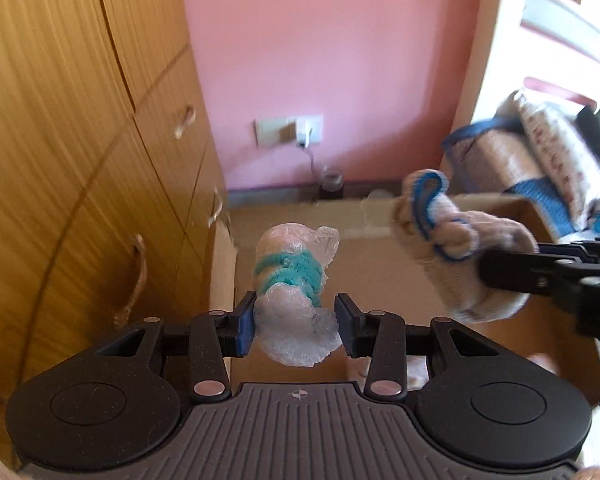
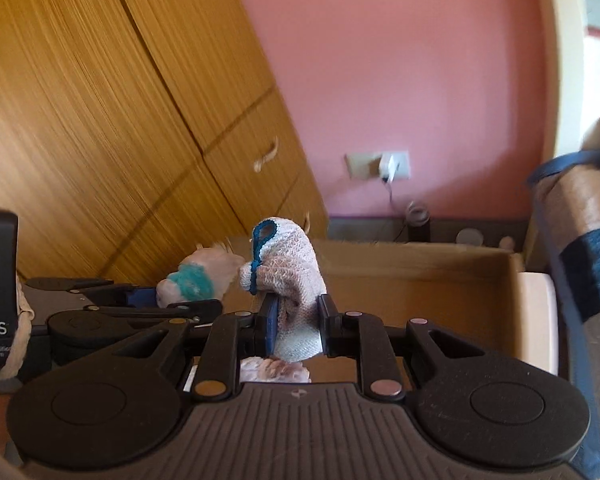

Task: Organize objects
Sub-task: 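Carry both bundles into the box and open both grippers to release them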

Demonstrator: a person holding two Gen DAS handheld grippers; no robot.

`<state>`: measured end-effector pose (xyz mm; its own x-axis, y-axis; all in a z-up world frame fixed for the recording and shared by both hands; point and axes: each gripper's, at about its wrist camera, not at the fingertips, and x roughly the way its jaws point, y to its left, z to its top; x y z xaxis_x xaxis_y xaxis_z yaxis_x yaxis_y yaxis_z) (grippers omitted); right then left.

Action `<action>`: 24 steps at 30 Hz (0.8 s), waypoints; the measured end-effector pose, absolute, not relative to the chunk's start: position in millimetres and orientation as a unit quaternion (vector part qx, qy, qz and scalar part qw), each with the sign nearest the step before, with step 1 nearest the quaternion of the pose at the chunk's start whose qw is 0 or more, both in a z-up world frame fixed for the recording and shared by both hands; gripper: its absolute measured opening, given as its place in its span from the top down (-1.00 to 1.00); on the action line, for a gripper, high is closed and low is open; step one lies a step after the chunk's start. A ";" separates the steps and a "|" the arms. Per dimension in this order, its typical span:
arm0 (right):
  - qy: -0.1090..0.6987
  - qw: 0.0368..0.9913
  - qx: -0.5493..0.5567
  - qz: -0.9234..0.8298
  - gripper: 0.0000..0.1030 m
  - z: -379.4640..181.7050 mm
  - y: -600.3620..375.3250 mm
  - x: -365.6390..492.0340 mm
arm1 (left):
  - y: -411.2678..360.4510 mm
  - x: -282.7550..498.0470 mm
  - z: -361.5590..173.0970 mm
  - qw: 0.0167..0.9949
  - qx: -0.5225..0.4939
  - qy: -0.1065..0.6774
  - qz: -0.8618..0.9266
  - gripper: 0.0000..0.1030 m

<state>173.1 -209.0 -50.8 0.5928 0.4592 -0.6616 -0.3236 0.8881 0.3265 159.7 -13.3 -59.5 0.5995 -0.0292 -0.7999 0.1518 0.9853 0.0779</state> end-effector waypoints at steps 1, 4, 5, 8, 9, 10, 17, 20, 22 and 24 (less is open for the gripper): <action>0.402 0.885 0.076 0.222 0.64 -59.6 -201.7 180.3 | -12.8 165.3 -65.1 0.890 0.072 0.448 -0.048 0.06; 0.419 0.878 0.054 0.224 0.64 -80.9 -182.1 196.5 | -12.6 177.8 -80.2 0.884 0.075 0.458 -0.047 0.06; 0.425 0.875 0.051 0.225 0.64 -87.8 -177.3 200.9 | -12.6 179.9 -84.2 0.884 0.076 0.459 -0.047 0.05; 0.435 0.870 0.046 0.229 0.63 -101.5 -171.7 209.7 | -12.7 185.6 -92.8 0.882 0.081 0.463 -0.040 0.01; 0.438 0.868 0.047 0.230 0.63 -105.6 -170.0 211.9 | -11.6 186.4 -95.9 0.881 0.083 0.465 -0.036 0.01; 0.440 0.866 0.047 0.232 0.62 -108.3 -168.9 214.6 | -10.1 184.7 -96.6 0.880 0.082 0.466 -0.035 -0.01; 0.442 0.866 0.050 0.230 0.48 -112.8 -168.2 223.2 | -3.7 179.8 -96.3 0.878 0.074 0.472 -0.027 -0.30; 0.440 0.867 0.050 0.227 0.47 -104.8 -171.9 215.4 | -4.0 176.0 -90.0 0.881 0.073 0.467 -0.028 -0.42; 0.436 0.869 0.052 0.227 0.47 -99.9 -175.4 212.1 | -4.4 169.3 -83.0 0.883 0.067 0.464 -0.032 -0.45; 0.429 0.871 0.057 0.232 0.45 -90.4 -177.9 205.1 | -4.9 162.0 -74.7 0.885 0.064 0.460 -0.035 -0.48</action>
